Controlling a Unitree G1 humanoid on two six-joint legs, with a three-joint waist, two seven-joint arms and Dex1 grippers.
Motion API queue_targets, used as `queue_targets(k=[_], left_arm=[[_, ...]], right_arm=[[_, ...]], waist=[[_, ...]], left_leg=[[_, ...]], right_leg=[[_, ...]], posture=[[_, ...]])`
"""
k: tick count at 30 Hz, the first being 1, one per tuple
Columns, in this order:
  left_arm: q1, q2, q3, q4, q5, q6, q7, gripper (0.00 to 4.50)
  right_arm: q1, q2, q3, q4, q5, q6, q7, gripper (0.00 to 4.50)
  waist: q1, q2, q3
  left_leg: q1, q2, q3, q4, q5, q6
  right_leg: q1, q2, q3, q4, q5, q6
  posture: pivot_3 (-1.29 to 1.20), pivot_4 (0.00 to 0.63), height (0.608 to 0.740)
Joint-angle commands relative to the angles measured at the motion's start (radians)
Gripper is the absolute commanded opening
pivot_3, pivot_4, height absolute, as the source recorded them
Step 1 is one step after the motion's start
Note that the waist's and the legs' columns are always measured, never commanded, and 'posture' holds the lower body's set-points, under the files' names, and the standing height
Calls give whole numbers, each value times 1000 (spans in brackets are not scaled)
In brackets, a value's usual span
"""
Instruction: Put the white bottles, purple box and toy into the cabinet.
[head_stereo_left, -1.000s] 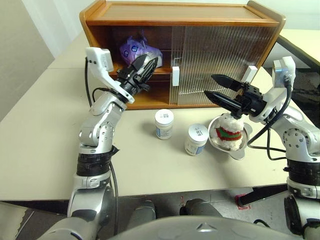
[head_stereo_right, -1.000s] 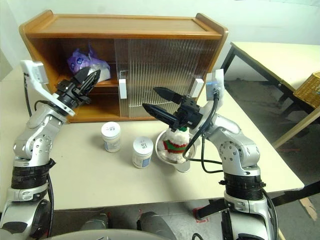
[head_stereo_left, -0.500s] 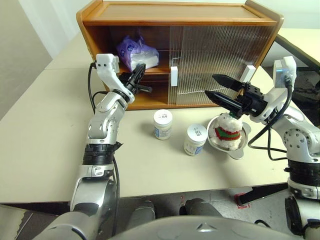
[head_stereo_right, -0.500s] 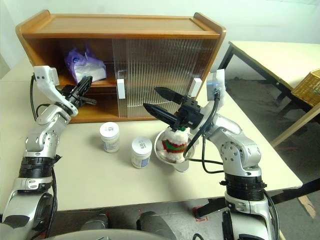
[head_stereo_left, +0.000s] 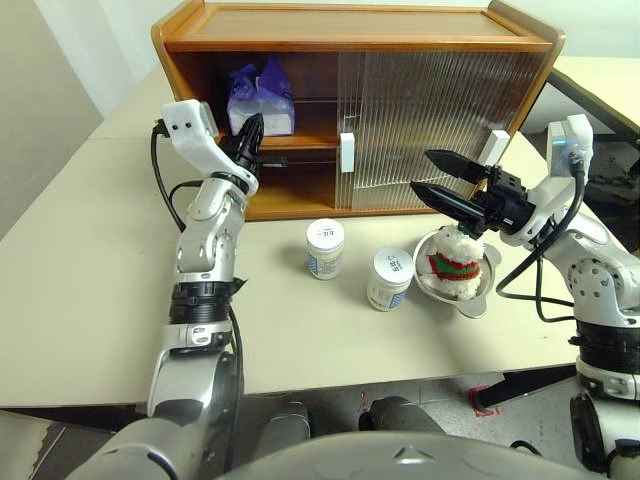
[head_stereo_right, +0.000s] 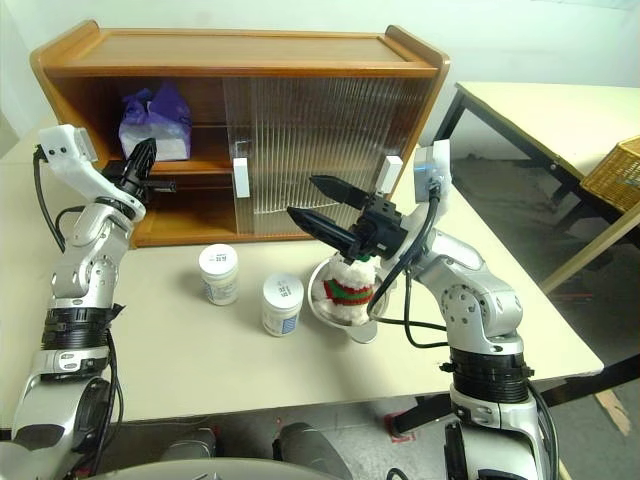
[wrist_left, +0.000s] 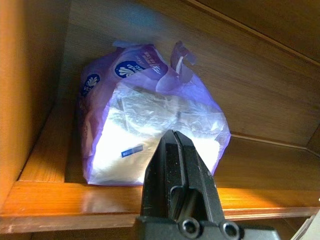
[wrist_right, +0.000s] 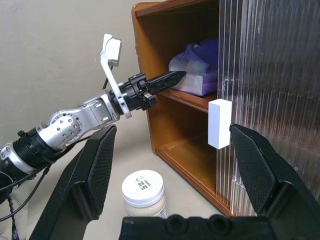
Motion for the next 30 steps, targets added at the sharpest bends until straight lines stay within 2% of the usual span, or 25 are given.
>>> queue_targets(k=[1,5,10,18,24,28,30], left_arm=[[-14,-11,-12,14,-10,2,-38,16],[12,-11,-17,-47,-79,16,-140,16],[88,19,4,-146,-153,16,-241,1561],[356,159,-45,-251,-151,-27,-489,4462],[520,233,-73,-270,-168,-43,-661,4487],[556,247,-86,-245,-145,-84,-715,4487],[566,257,-103,-225,-124,-108,-749,4487]], right_arm=[[-2,-5,-11,-6,2,1,-3,4500],[-2,-7,-12,-8,3,2,-5,4500],[-3,-11,-15,-3,4,3,-2,4500],[-14,-12,-8,8,6,9,8,4500],[-25,-15,-5,18,5,14,17,4500],[-24,-17,-7,14,6,17,19,4500],[-23,-18,-7,13,6,18,20,4500]], waist=[[-1,0,0],[-2,0,0],[-6,0,0],[-12,0,0],[-3,1,0],[2,1,0],[2,2,-1]], left_leg=[[0,0,0,0,0,0],[0,0,1,0,0,0],[0,0,2,0,0,0],[0,1,-2,-1,0,0],[-1,2,-4,-2,-1,-1],[-5,2,-5,-3,-1,-2],[-6,2,-5,-3,-1,-2]], right_leg=[[0,0,0,0,0,0],[0,0,0,0,0,0],[0,0,0,0,0,0],[-1,0,0,0,-1,-2],[-3,-4,-1,1,-6,-15],[-7,-4,-2,2,-6,-18],[-9,-4,-2,2,-1,-25]], posture=[[-207,14,740],[-208,15,740],[-199,20,740],[-180,29,740],[-175,30,740],[-179,27,740],[-180,26,740]])
